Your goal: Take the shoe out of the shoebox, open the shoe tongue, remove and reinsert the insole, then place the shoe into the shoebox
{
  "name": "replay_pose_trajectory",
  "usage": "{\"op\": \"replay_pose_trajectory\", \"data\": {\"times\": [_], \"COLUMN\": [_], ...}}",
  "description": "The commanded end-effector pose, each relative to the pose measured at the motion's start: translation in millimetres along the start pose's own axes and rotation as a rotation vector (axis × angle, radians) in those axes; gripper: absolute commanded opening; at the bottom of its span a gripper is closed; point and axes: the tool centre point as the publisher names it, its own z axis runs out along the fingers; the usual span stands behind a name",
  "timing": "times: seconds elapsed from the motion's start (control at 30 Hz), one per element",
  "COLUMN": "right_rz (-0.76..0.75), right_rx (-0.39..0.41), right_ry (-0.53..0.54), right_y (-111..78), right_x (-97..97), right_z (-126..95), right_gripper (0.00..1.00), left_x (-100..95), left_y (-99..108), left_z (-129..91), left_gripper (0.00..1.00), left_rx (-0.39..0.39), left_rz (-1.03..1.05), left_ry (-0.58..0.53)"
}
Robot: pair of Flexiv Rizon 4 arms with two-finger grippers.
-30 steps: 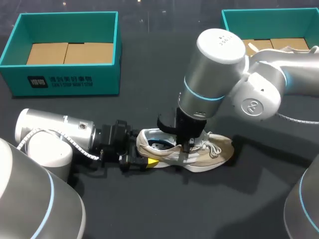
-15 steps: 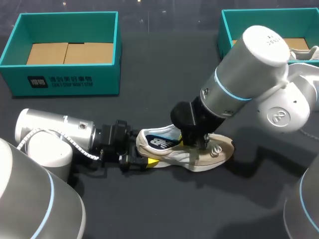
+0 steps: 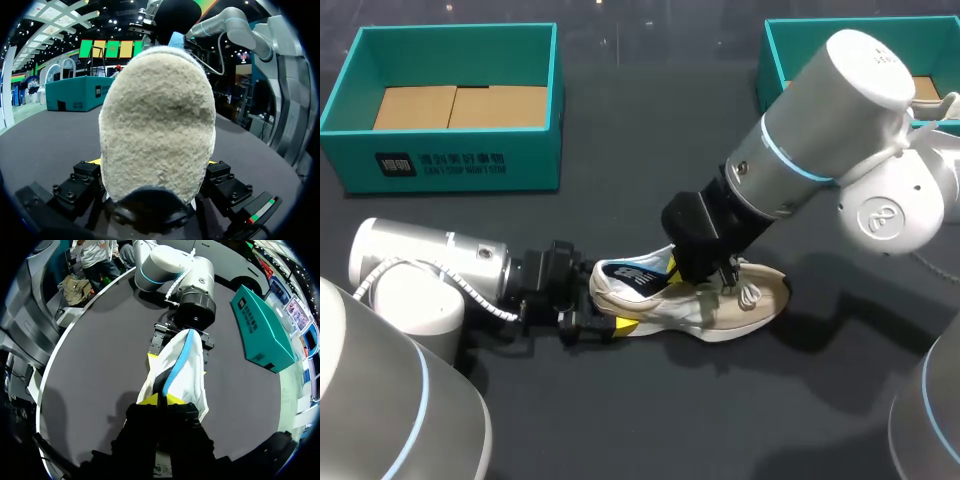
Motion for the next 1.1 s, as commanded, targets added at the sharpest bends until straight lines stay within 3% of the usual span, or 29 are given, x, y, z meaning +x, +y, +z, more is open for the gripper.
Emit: {"op": "replay_pose_trajectory", "data": {"times": [0.03,0.73,0.9,1.1], "right_rz": [-0.013,-0.141,-0.189,-0.228], "right_rx": [0.000,-0.148,-0.167,-0.105], "right_ry": [0.013,0.031,0.045,0.131], "right_y": [4.8,-17.8,-12.8,10.2], "right_x": [-4.9,-6.5,-10.5,-19.2], "right_z": [3,-9,-11,-2], "right_gripper": [0.00,0.00,0.00,0.00], "left_x": [1.9,1.9,1.9,1.9], "left_y": [5,5,5,5], "left_z": [4,4,4,4], "left_gripper": [0.00,0.00,0.00,0.00], "left_rx": [-0.001,-0.001,-0.001,-0.001], "left_rz": [0.000,0.000,0.000,0.000], "left_ry": [-0.002,-0.002,-0.002,-0.002]}}
